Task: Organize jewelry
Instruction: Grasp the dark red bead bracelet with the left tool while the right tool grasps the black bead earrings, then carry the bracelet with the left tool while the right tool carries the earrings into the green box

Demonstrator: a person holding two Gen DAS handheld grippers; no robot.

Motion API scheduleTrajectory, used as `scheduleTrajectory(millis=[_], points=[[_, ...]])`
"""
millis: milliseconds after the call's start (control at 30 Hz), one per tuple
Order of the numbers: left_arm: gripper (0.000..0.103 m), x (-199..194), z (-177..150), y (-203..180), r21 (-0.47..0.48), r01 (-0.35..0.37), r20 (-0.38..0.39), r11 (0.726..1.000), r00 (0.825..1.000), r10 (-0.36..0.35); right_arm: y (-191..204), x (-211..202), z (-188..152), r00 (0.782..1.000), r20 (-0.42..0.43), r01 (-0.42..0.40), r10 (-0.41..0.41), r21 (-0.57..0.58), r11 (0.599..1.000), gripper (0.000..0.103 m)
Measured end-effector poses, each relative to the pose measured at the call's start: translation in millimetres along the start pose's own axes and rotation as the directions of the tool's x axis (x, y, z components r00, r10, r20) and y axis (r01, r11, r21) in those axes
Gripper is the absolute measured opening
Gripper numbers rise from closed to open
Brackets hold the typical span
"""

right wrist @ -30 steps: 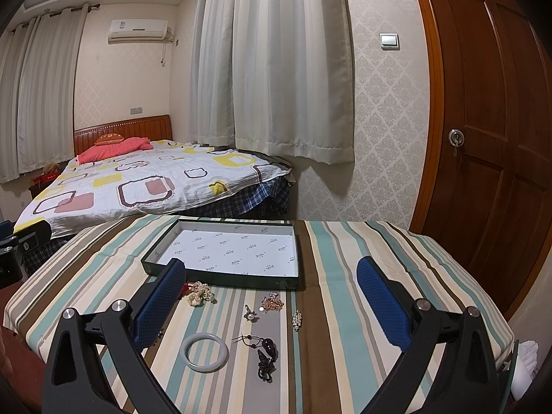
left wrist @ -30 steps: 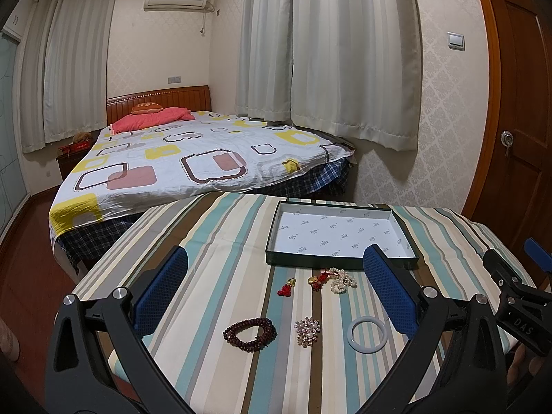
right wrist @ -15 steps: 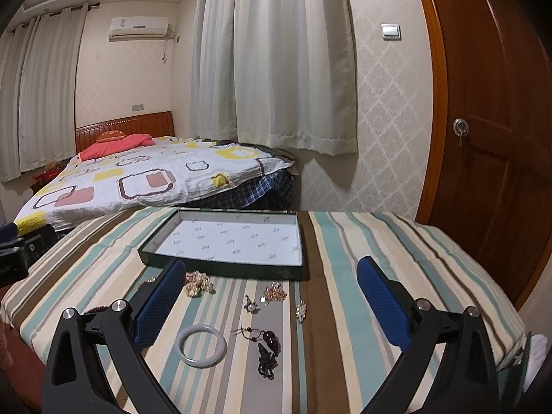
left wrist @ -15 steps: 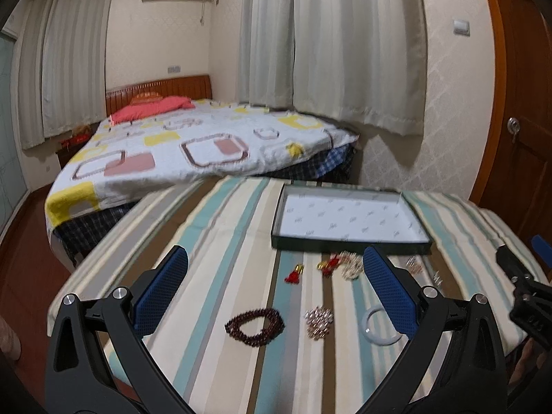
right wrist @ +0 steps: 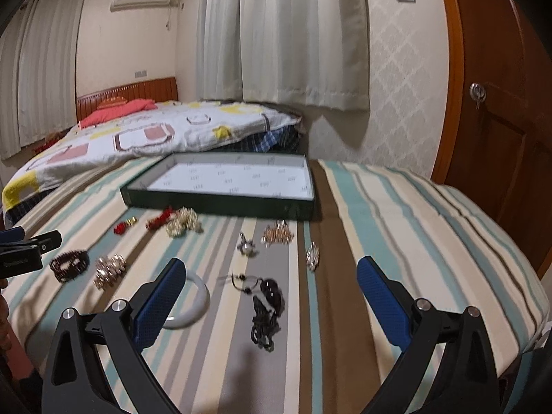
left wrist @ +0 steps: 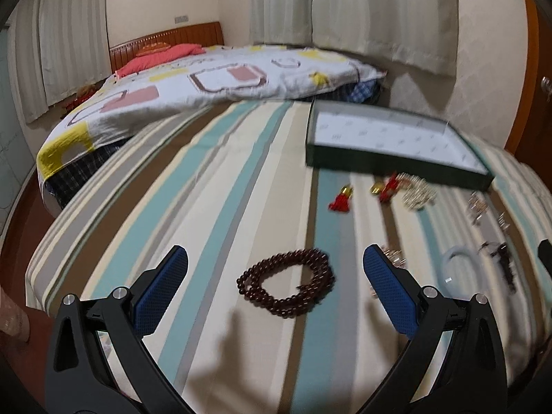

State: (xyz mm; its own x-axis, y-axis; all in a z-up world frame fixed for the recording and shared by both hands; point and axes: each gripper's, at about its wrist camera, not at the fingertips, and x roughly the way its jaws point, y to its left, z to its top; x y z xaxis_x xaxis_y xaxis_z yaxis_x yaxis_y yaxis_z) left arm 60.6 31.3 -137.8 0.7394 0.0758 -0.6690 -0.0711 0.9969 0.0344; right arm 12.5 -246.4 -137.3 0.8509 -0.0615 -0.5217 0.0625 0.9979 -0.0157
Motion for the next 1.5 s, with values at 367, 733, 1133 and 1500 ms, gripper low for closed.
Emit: scheduleTrajectory(millis=[367,733,1133,1500], points=[[0.099,49,-12,2,0.013,-0.013,-0.126,1.0,0.992,0.015,1,31,-12,0.995,-0.096,-0.008,0.009,0.009,1.0,0.097],[0.089,52,-15,1,-0.005,0.047,-0.159,0.999,0.986,-0.047,-6,51,-12,0.983,-0.18,-0.024,0.031,0.038,0.999,0.096],[0.035,48,-11,-15,0.045,0.107,-0.133,0.993,0.986,-0.1,-10,63,-11,0.965,-0.251,-0.057,0.072,0.068,0.996,0.059],[0.021,48,-10,-15,0.026,0.108,-0.13,0.994,0.986,-0.104,-10,70,-14,0.955,-0.283,-0.076,0.092,0.067,0.995,0.019]])
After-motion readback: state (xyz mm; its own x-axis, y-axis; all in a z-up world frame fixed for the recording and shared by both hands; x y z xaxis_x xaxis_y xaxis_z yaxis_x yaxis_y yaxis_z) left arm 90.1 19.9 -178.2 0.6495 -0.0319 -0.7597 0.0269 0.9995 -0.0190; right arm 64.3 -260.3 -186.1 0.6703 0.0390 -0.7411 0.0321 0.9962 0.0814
